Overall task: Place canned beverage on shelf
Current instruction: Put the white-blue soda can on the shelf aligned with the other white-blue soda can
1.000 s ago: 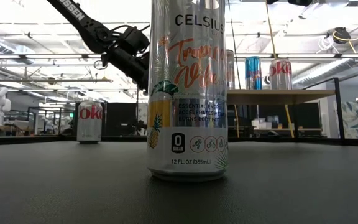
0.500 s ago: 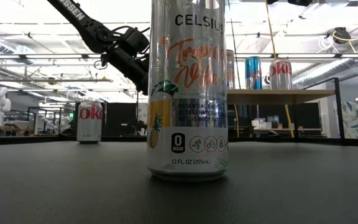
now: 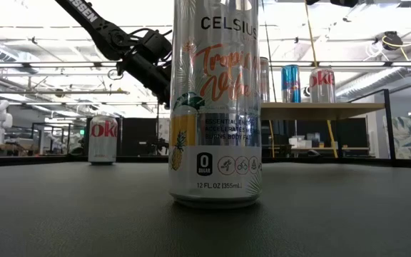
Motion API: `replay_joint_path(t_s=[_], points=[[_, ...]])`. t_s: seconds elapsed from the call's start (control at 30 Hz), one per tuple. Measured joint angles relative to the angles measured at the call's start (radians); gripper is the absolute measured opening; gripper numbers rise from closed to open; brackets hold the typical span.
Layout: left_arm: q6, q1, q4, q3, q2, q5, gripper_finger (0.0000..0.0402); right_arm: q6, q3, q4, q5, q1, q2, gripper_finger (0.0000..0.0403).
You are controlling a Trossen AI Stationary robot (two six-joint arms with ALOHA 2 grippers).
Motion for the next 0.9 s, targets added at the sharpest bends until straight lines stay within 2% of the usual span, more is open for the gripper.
replay_joint_path(t_s=[0.27, 0.6, 0.8, 0.9], points=[[-0.040, -0.012, -0.008, 0.000, 0.000, 0.006, 0.0255, 0.000, 0.000, 0.000, 0.000, 0.000, 0.000, 0.0000], [-0.160, -0.013, -0.021, 0.001, -0.010, -0.050, 0.0249, 0.000, 0.000, 0.000, 0.000, 0.000, 0.000, 0.0000], [-0.211, -0.043, -0.203, 0.076, -0.060, -0.118, 0.0248, 0.000, 0.000, 0.000, 0.000, 0.000, 0.000, 0.0000], [-0.216, -0.077, -0.281, 0.133, -0.090, -0.195, 0.0248, 0.000, 0.000, 0.000, 0.000, 0.000, 0.000, 0.0000]])
